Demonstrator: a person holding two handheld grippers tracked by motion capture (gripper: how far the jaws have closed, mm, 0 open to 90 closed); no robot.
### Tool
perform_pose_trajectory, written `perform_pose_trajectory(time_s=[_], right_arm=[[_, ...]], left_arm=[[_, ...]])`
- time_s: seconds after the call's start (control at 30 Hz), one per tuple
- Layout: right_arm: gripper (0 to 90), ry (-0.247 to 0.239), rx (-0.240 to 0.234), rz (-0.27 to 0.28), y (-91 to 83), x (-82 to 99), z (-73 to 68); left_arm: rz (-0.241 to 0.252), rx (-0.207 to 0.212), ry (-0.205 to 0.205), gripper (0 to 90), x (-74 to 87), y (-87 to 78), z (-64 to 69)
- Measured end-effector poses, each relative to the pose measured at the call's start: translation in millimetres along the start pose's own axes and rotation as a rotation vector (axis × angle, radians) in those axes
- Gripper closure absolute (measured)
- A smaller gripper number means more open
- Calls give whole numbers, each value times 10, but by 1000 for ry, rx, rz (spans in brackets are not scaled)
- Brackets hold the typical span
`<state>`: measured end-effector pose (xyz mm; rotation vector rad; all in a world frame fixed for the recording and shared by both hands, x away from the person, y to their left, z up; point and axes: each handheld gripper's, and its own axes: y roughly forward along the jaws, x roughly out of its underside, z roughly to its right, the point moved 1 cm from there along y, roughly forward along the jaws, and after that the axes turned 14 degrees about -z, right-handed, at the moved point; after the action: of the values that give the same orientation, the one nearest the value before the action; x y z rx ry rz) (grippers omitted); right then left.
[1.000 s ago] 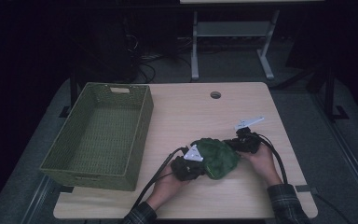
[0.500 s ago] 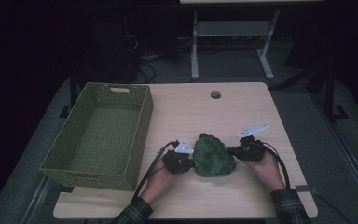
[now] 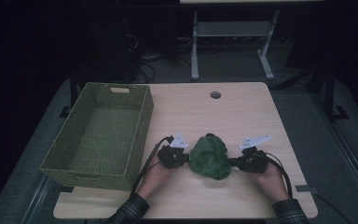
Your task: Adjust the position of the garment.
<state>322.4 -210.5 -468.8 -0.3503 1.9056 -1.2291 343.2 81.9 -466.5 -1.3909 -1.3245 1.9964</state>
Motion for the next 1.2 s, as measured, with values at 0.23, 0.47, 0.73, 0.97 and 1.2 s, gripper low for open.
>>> perform_pose_trajectory(time_s=[0.23, 0.47, 0.73, 0.97, 1.2], right_arm=[[570, 71, 95, 63, -109, 151, 128], [342, 92, 183, 29, -115, 367, 188], [136, 89, 232, 70, -73, 451, 239], [133, 92, 232, 70, -70, 448, 240], [133, 94, 232, 70, -71, 449, 239]], left_arm=[[-4, -2, 22, 769, 38, -189, 0], [5, 0, 54, 507, 14, -441, 55], [-9, 6, 120, 312, -115, -564, 131], [-49, 18, 194, 203, -287, -509, 167], [-106, 32, 254, 173, -420, -333, 173]])
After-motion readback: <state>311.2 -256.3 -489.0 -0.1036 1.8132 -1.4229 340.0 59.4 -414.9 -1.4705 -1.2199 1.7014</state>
